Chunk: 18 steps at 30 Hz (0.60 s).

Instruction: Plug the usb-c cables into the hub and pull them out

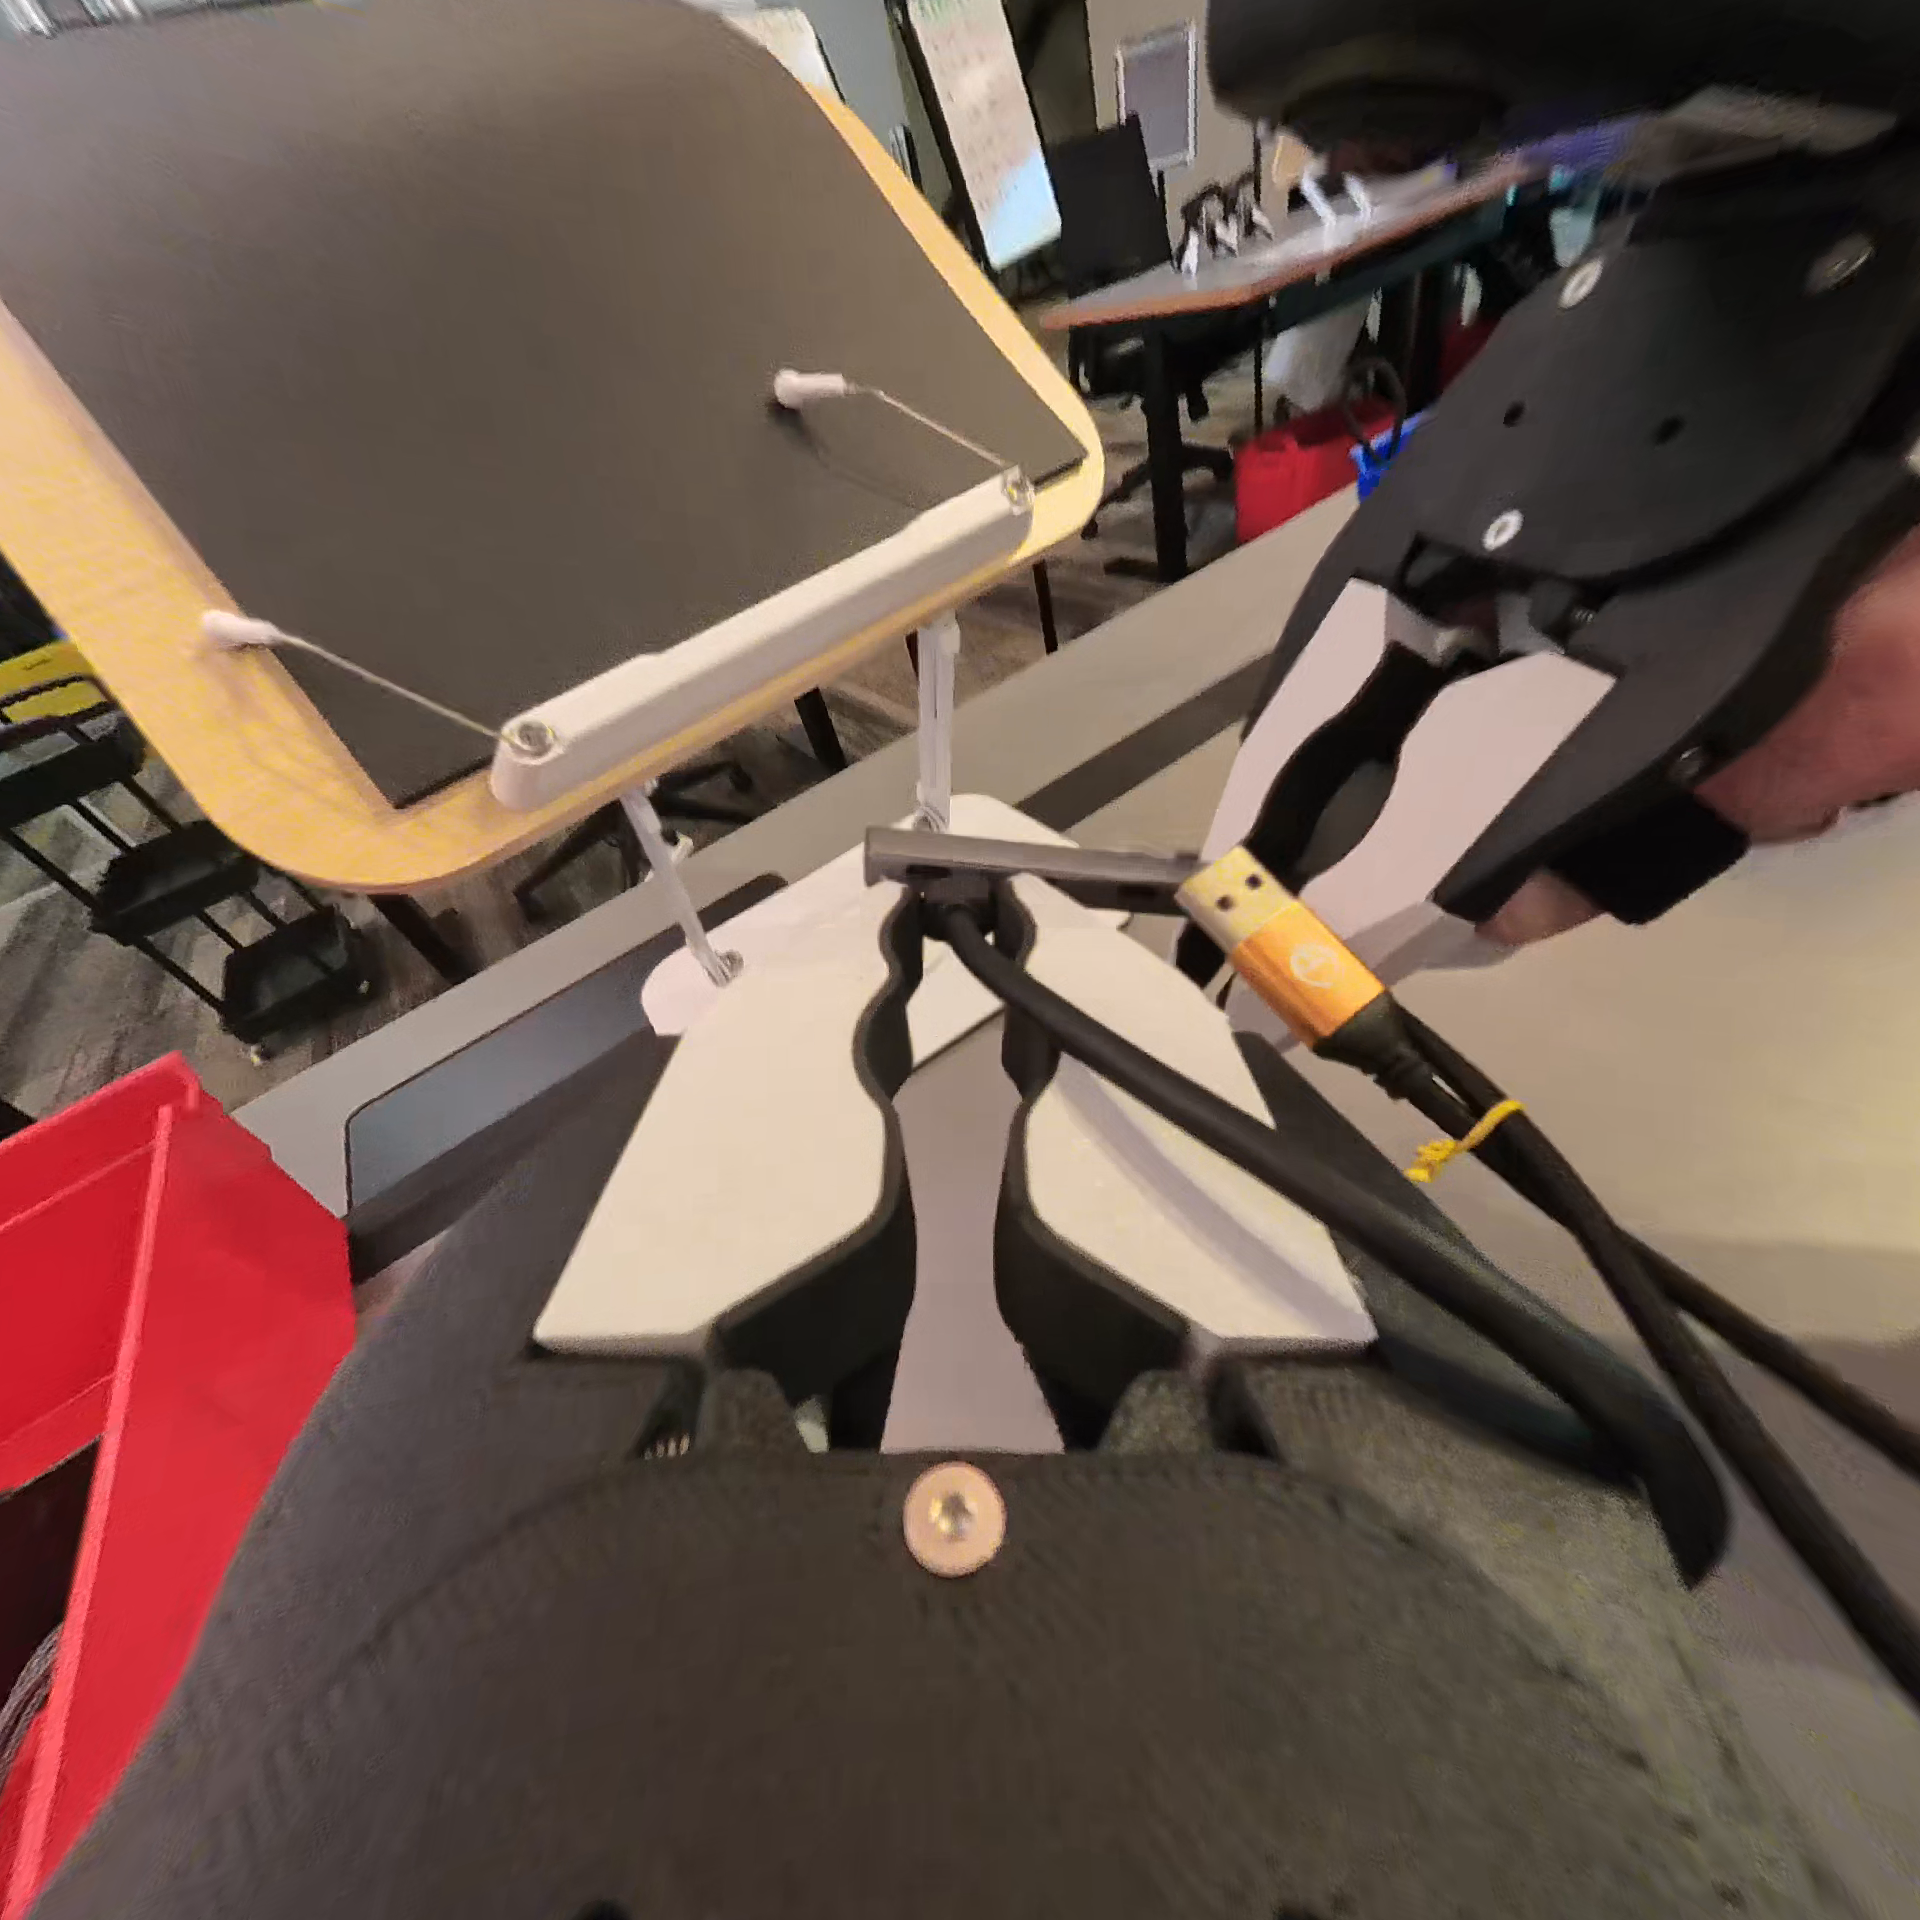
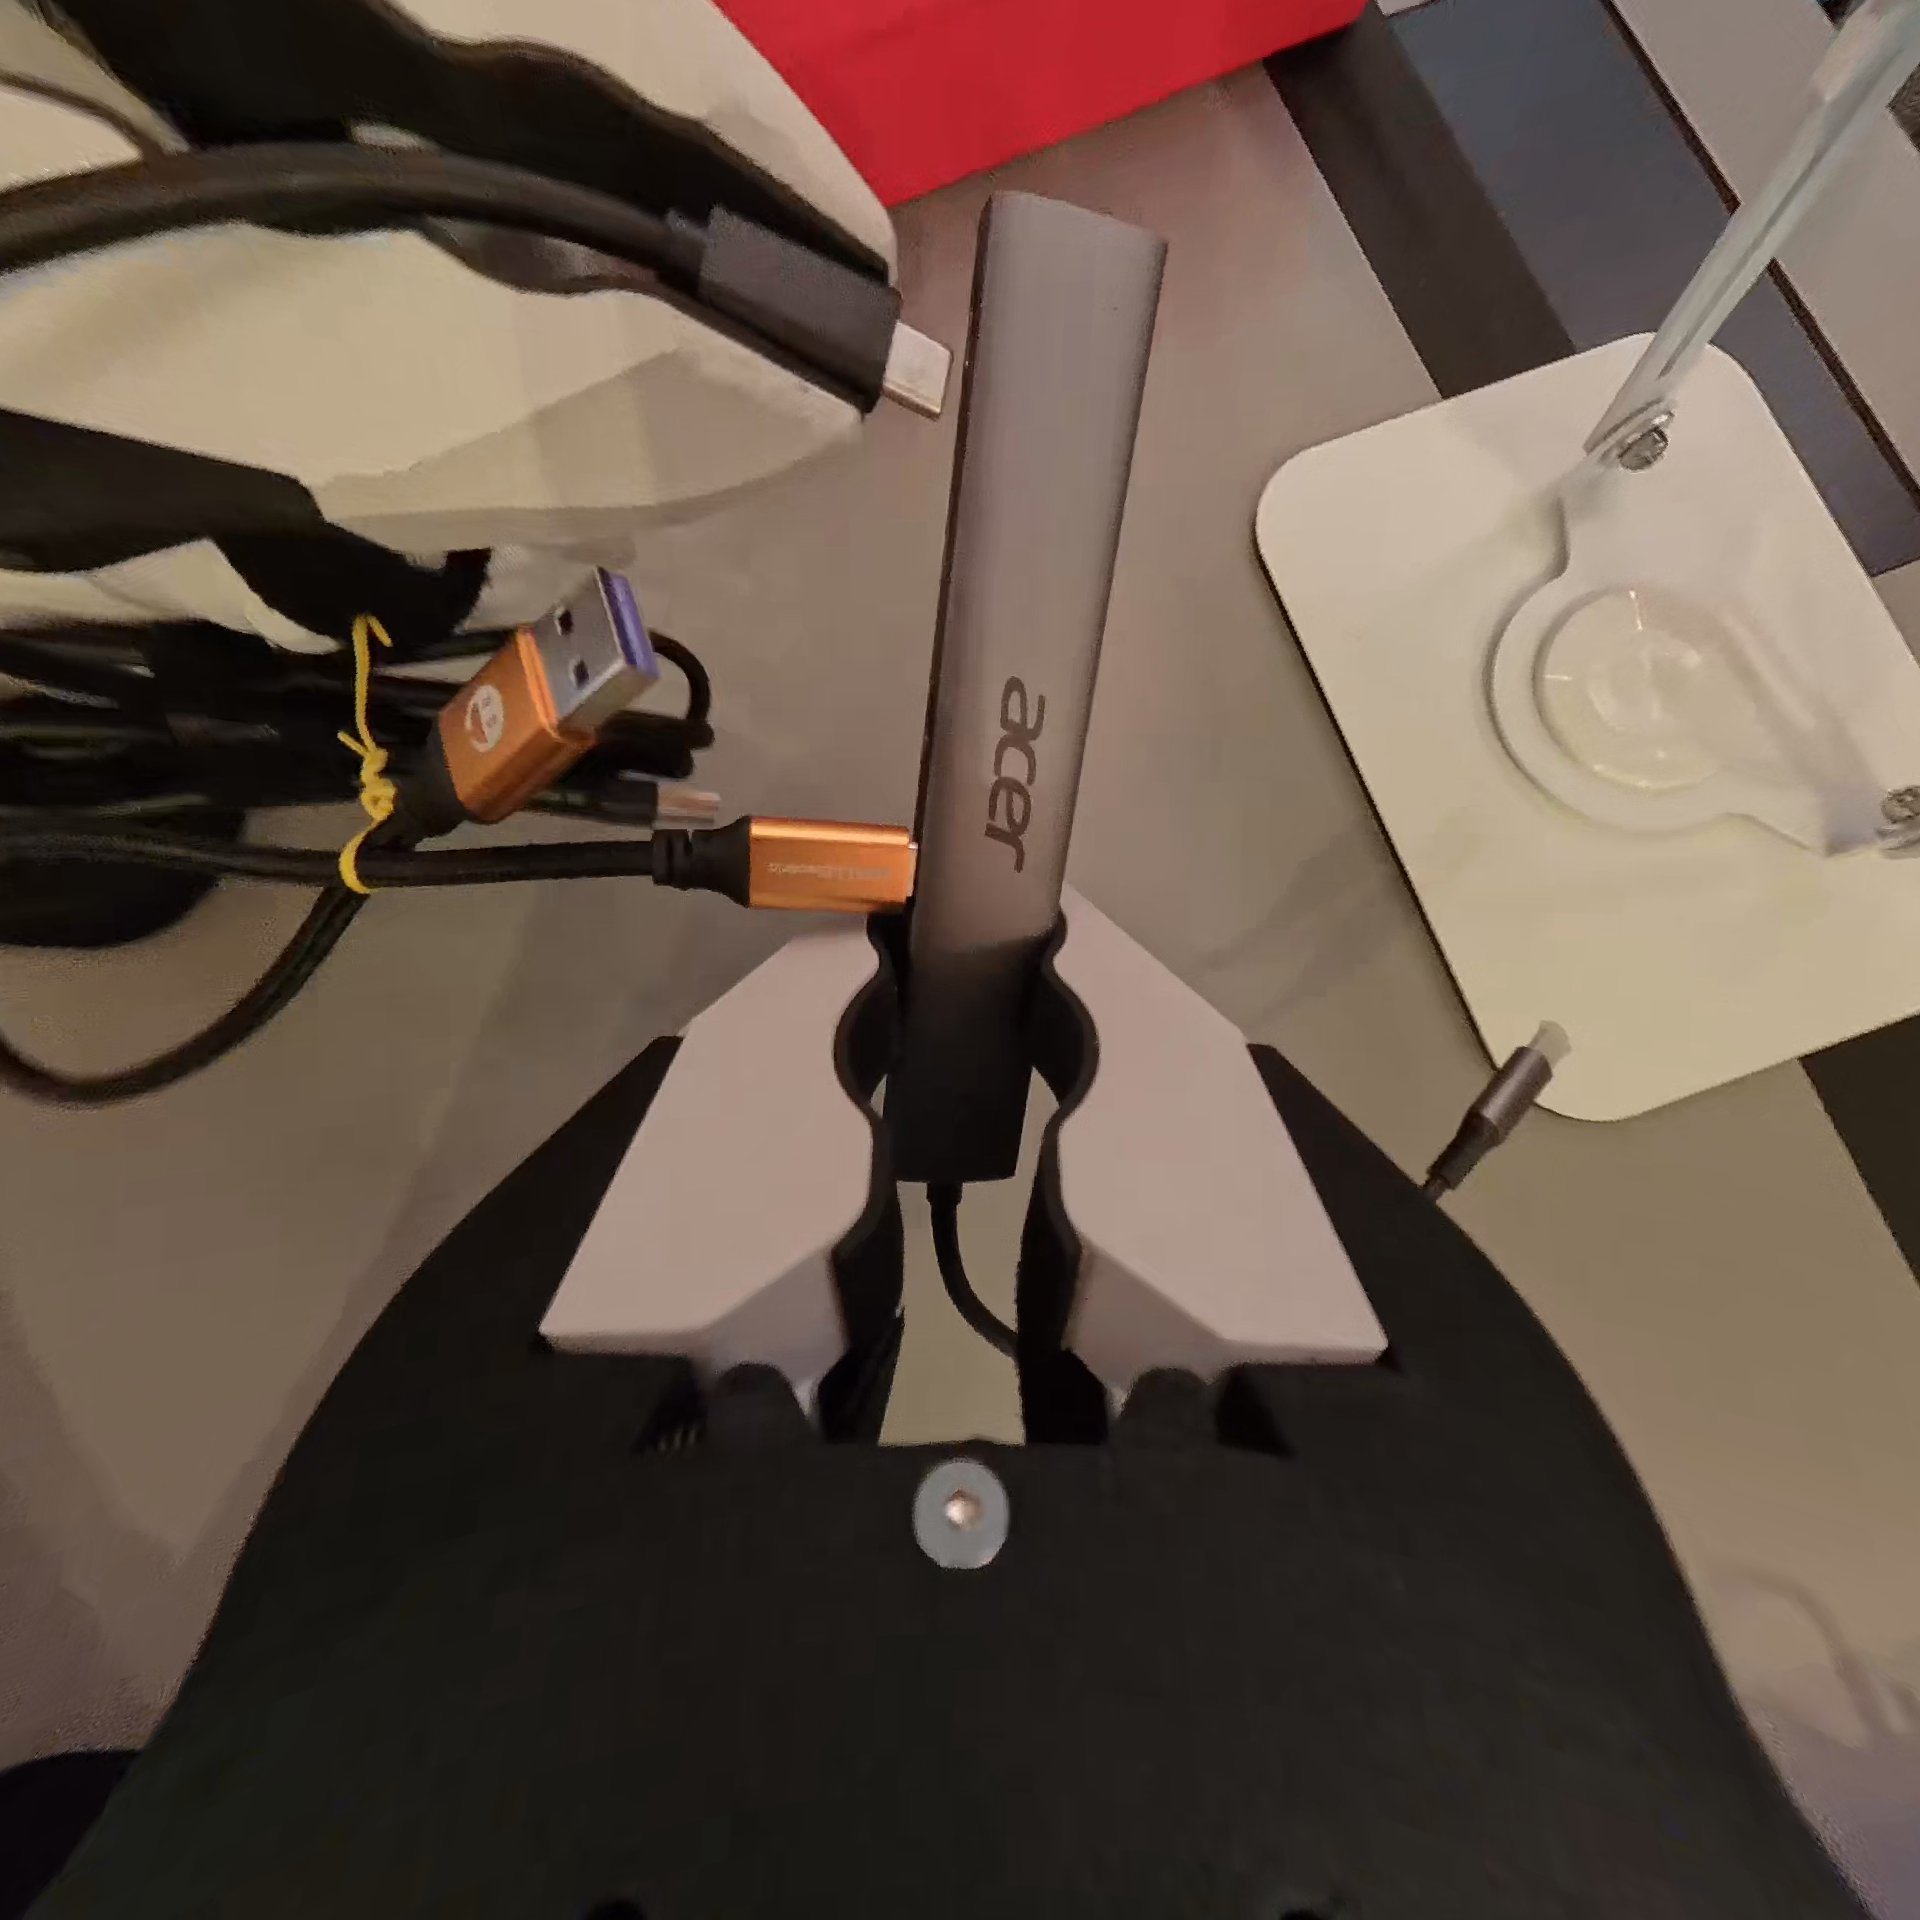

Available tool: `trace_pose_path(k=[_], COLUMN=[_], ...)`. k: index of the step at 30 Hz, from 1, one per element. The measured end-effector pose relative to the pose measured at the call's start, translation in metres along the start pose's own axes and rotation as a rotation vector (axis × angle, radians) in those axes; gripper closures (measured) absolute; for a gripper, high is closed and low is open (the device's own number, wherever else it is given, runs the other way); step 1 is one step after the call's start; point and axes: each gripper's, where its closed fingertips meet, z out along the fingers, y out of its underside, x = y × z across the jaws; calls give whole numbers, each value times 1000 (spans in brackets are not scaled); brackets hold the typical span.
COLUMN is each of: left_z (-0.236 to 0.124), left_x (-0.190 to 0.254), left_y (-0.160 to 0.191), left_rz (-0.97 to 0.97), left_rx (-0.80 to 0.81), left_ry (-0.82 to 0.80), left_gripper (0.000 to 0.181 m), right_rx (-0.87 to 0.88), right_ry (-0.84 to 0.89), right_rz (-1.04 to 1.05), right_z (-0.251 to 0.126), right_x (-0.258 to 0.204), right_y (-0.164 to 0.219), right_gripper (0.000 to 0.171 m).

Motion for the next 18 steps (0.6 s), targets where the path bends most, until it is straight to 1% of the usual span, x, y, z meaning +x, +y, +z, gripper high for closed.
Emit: trace_pose_path(k=[4, 6, 10, 13, 18], left_z=[-3, -4, -6, -6, -6], left_x=[1, 7, 8, 7, 7], left_y=[-5, -8, -13, -10, -8], left_rz=[14, 35, 95, 153, 188], left_rx=[53, 78, 103, 89, 75], left_ry=[-21, 1, -33, -62, -79], left_gripper=[168, 168, 168, 168, 168], right_rx=[51, 55, 60, 62, 61], right_ry=[-48, -54, -78, -83, -84], right_rz=[41, 41, 37, 32, 24], right_z=[-2, -1, 0, -1, -3], right_x=[-2, -3, -8, -9, -11], right_y=[-10, -11, -14, -16, -17], right_gripper=[155, 155, 155, 155, 155])
